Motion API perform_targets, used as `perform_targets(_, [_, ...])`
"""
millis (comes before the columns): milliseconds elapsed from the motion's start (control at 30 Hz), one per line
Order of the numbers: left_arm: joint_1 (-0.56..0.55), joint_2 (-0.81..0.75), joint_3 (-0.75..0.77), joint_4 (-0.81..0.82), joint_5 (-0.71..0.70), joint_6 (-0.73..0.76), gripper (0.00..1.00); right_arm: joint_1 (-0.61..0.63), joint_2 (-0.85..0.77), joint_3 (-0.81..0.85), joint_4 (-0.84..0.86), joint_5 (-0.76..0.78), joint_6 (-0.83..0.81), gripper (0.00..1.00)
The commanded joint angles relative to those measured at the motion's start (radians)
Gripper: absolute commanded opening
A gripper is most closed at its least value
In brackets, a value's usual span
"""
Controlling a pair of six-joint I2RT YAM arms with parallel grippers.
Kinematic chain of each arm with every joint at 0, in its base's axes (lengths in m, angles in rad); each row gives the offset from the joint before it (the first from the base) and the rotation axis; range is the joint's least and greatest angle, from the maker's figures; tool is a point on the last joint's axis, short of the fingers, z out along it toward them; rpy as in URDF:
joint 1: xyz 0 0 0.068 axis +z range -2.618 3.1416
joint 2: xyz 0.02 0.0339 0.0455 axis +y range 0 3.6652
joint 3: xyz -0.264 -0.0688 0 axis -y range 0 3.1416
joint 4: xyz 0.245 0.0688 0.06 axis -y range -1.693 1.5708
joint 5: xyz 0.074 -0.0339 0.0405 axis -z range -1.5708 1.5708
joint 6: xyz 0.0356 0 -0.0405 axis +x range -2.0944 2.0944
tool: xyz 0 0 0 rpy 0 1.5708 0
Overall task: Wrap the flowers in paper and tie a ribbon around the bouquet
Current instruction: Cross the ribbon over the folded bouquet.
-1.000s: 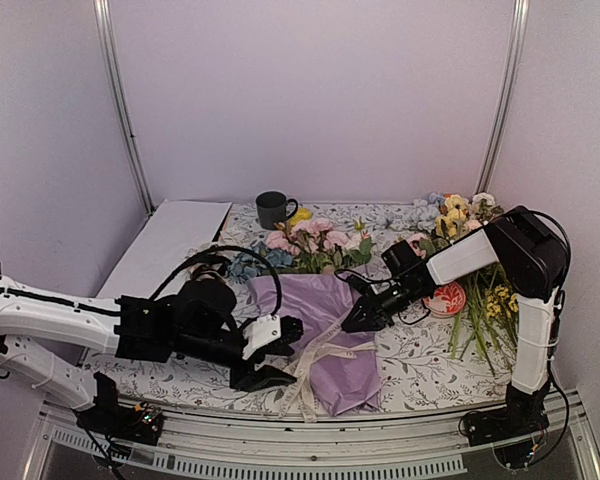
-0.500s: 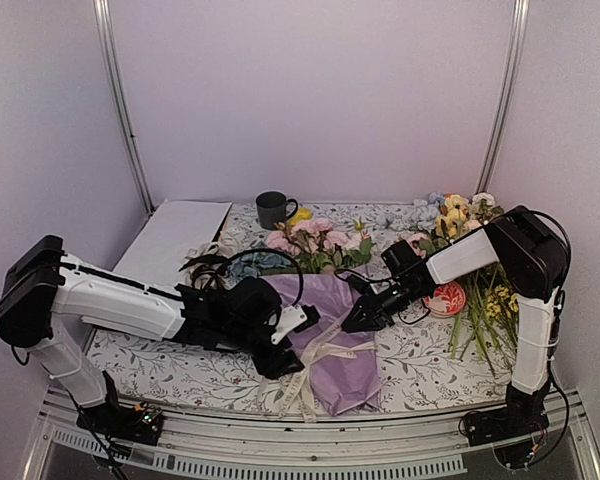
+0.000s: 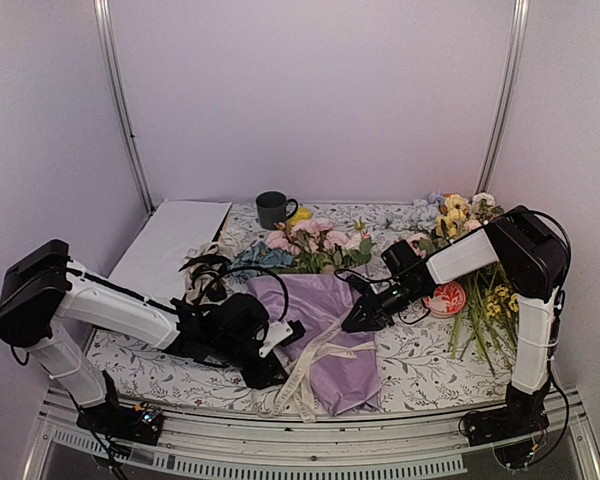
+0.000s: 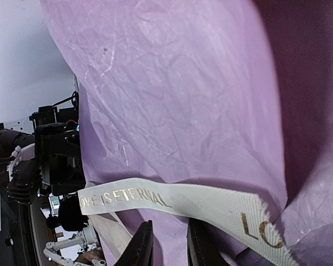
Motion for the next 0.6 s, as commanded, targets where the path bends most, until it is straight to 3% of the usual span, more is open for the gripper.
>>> perform_targets(0, [0.011, 0.049, 0.022, 0.033, 0.030, 0.017, 0.32, 0.008, -0.006, -0.007, -0.014, 0.036, -0.015, 0.23])
perform_targets(67, [0.009, 0.053, 0.030, 0.024, 0.048, 0.028, 0.19, 0.008, -0.007, -0.009, -0.014, 0.038, -0.016, 0.23])
perform_targets(133, [0.011, 0.035, 0.034, 0.017, 0.038, 0.033, 0.00, 0.007, -0.008, -0.011, -0.014, 0.044, -0.016, 0.23])
perform_targets(367, [0.009, -0.104, 0.118, -0.084, -0.131, 0.099, 0.00, 0.007, -0.003, -0.015, -0.014, 0.050, -0.013, 0.23])
perform_targets(567, [0.012, -0.147, 0.185, -0.088, -0.179, 0.230, 0.00, 0.007, 0.012, -0.015, -0.014, 0.054, -0.011, 0.23])
